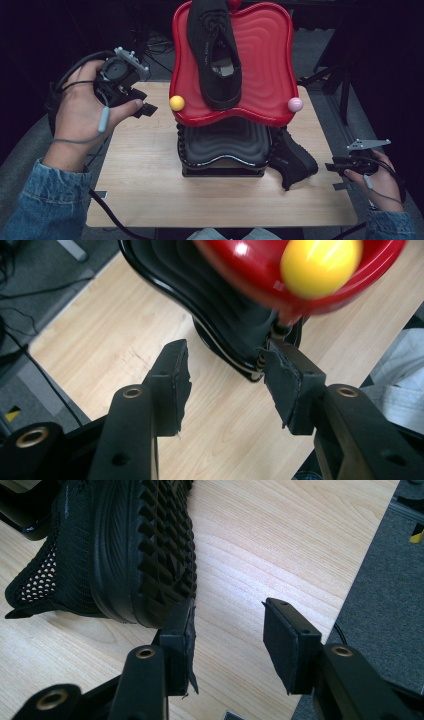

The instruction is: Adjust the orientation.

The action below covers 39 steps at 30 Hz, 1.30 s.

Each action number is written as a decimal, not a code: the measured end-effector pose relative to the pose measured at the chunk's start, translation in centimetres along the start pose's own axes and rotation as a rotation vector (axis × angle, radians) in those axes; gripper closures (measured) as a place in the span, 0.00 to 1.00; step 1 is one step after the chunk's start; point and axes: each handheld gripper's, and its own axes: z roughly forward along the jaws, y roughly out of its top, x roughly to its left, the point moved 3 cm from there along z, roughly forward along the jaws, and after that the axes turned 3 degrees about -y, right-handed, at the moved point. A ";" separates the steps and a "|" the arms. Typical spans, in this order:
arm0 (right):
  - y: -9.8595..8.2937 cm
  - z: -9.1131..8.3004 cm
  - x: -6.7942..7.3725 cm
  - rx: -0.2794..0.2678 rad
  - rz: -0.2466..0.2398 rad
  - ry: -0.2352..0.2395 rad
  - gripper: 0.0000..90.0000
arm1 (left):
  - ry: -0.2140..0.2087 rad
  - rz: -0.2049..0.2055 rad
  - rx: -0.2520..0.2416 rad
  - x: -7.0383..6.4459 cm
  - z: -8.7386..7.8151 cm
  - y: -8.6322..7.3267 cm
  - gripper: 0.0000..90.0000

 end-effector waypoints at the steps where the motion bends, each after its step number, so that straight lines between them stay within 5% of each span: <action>1: 0.0 0.0 0.0 0.000 0.000 0.000 0.63 | -0.002 -0.004 0.003 0.1 0.3 -0.2 0.59; 15: 0.0 0.2 0.1 0.008 -0.005 0.001 0.63 | -0.022 -0.054 0.042 1.3 6.3 -3.8 0.59; 23: 0.4 0.0 0.4 0.005 -0.016 0.004 0.63 | -0.021 -0.072 0.078 1.0 8.8 -5.9 0.60; 29: 1.3 -0.3 1.2 0.005 -0.039 0.008 0.64 | -0.063 -0.088 0.086 0.7 11.1 -7.9 0.59; 39: 2.8 -0.5 2.2 0.047 -0.045 0.016 0.92 | -0.130 -0.135 0.094 0.8 15.4 -10.9 0.58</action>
